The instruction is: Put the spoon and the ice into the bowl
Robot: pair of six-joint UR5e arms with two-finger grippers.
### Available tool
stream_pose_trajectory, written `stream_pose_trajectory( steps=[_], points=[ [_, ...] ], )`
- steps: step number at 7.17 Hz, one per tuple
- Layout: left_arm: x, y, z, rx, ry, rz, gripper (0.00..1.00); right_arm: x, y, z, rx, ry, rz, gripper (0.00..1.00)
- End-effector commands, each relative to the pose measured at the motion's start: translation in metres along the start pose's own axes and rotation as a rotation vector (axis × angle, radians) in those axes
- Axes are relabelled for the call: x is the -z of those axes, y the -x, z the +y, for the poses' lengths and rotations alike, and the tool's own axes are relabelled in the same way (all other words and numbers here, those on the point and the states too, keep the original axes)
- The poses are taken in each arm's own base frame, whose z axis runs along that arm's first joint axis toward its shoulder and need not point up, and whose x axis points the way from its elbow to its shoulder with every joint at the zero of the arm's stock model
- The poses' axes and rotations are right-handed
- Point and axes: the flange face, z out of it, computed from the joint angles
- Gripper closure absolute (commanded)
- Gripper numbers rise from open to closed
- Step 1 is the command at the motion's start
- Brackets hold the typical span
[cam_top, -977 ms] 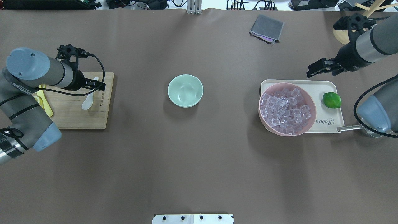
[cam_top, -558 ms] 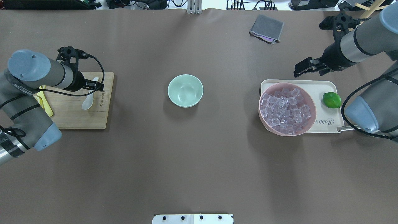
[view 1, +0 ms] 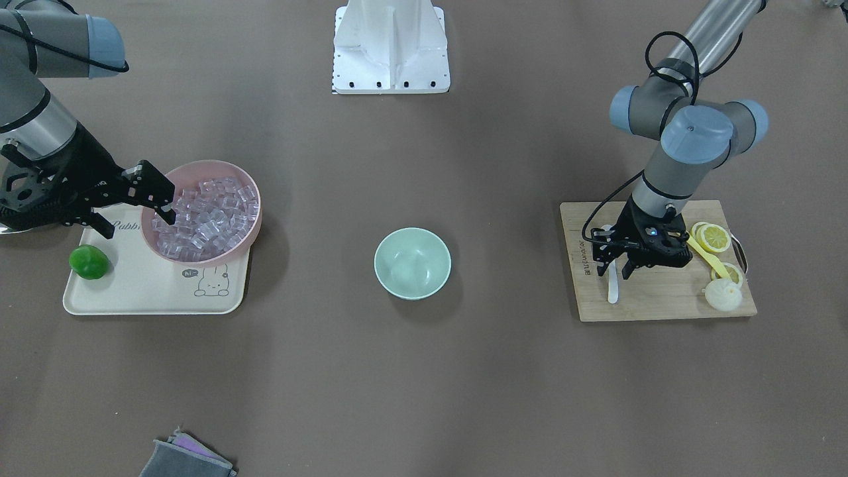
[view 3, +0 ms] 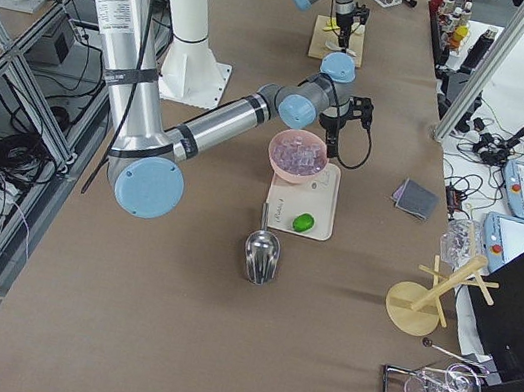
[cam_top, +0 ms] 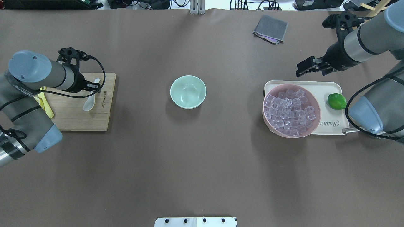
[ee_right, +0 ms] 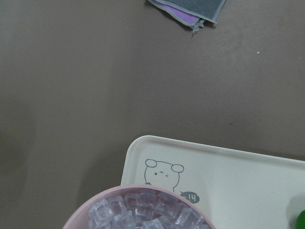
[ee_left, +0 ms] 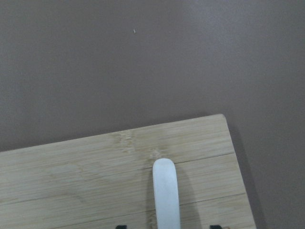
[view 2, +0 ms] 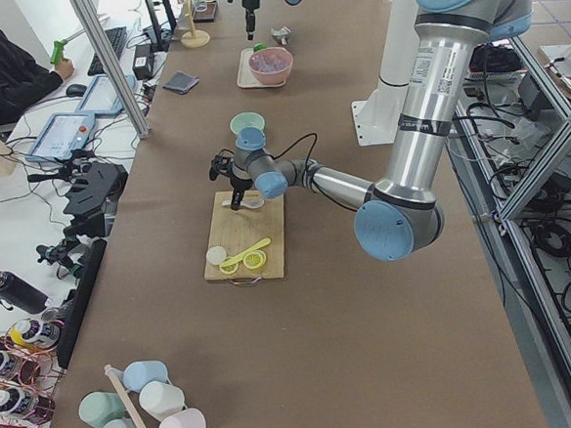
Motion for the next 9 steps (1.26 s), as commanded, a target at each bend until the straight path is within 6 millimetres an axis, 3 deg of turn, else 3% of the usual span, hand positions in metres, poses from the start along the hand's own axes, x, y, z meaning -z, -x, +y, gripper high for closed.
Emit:
stream_pose_trajectory(
  steps=[1, 3, 5, 6, 7, 9],
  points=[
    [0.001, -0.002, -0.001, 0.000, 0.003, 0.003, 0.70, -0.001, 0.001, -0.002, -0.002, 0.000, 0.002, 0.01],
    [0.002, -0.003, -0.001, 0.001, 0.003, 0.005, 0.95, -0.001, 0.006, -0.007, -0.001, -0.002, 0.002, 0.01],
    [0.010, -0.004, -0.005, 0.003, 0.006, 0.022, 1.00, -0.001, 0.012, -0.008, 0.003, -0.003, -0.004, 0.01],
    [0.032, -0.002, -0.036, 0.039, 0.023, 0.056, 1.00, -0.004, 0.020, -0.006, -0.009, 0.003, -0.009, 0.01],
    [0.057, -0.019, -0.061, 0.072, 0.023, 0.070, 1.00, -0.012, 0.032, -0.002, -0.020, 0.005, -0.010, 0.01],
    [0.091, -0.080, -0.098, 0.261, -0.010, 0.134, 1.00, -0.032, 0.050, 0.012, -0.019, 0.004, 0.010, 0.03]
  ],
)
